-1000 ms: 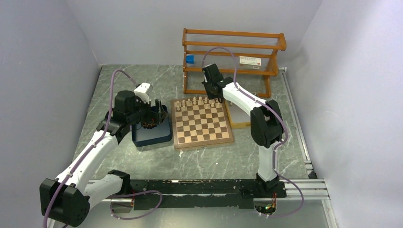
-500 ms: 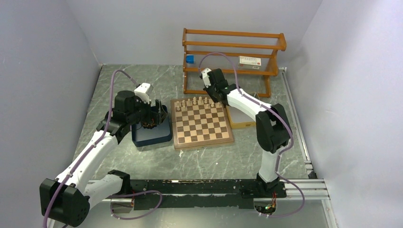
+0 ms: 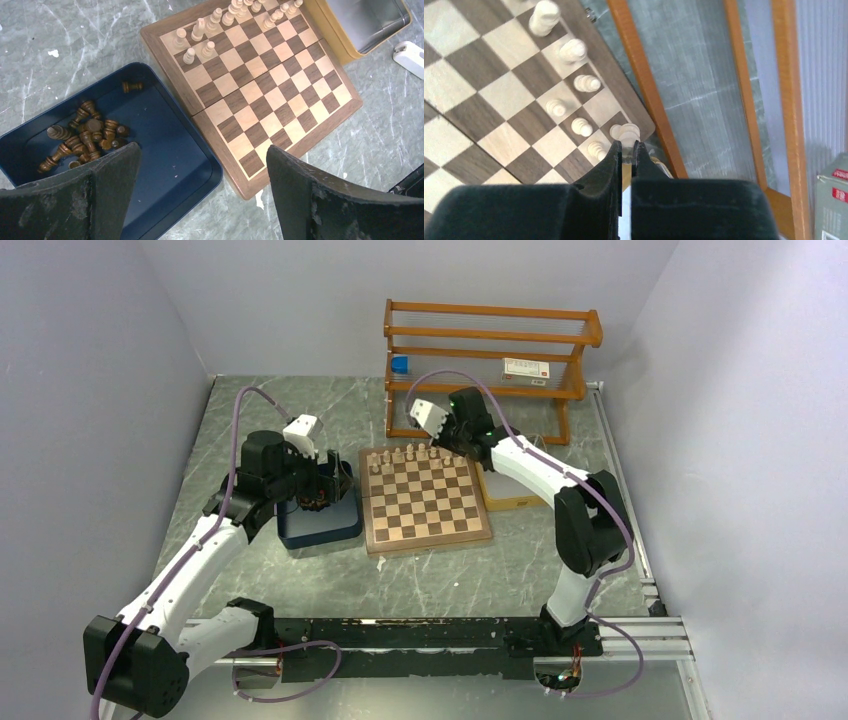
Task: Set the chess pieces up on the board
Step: Place the chess piece on the chessboard.
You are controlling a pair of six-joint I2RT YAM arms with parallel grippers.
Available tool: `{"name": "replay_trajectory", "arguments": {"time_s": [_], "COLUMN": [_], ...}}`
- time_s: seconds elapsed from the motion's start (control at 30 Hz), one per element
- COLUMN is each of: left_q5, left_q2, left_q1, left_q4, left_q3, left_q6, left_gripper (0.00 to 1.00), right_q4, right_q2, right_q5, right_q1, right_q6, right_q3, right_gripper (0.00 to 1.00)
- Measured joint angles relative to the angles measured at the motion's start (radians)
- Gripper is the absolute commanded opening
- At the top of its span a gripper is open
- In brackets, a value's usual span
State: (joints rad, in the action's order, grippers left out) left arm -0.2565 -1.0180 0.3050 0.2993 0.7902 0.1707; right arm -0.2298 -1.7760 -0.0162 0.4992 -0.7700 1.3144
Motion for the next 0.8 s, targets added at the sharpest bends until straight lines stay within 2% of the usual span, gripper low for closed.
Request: {"name": "replay_trajectory", "arguments": {"time_s": [0.17, 0.37, 0.8], "left_q5": [-0.003, -0.008, -0.020], "left_q2": [0.000, 0.000, 0.000], "left_q1": [0.000, 0.000, 0.000], "left_q4": [0.000, 0.000, 0.000], "left_q3": [0.000, 0.000, 0.000], "left_q6": [0.000, -0.003, -0.008], "left_gripper": [1.00, 1.00, 1.00], "right_q4": [-0.036, -0.053, -0.147], "right_q2": [-0.005, -0.044, -0.120], "right_q5": [-0.068, -0.145, -0.233], "right_q1": [-0.014, -0.041, -0.048], "right_q6": [-0.108, -0.166, -0.287], "right_q3": [0.010, 0.100, 0.135], "right_gripper": [0.00, 0.00, 0.02]}}
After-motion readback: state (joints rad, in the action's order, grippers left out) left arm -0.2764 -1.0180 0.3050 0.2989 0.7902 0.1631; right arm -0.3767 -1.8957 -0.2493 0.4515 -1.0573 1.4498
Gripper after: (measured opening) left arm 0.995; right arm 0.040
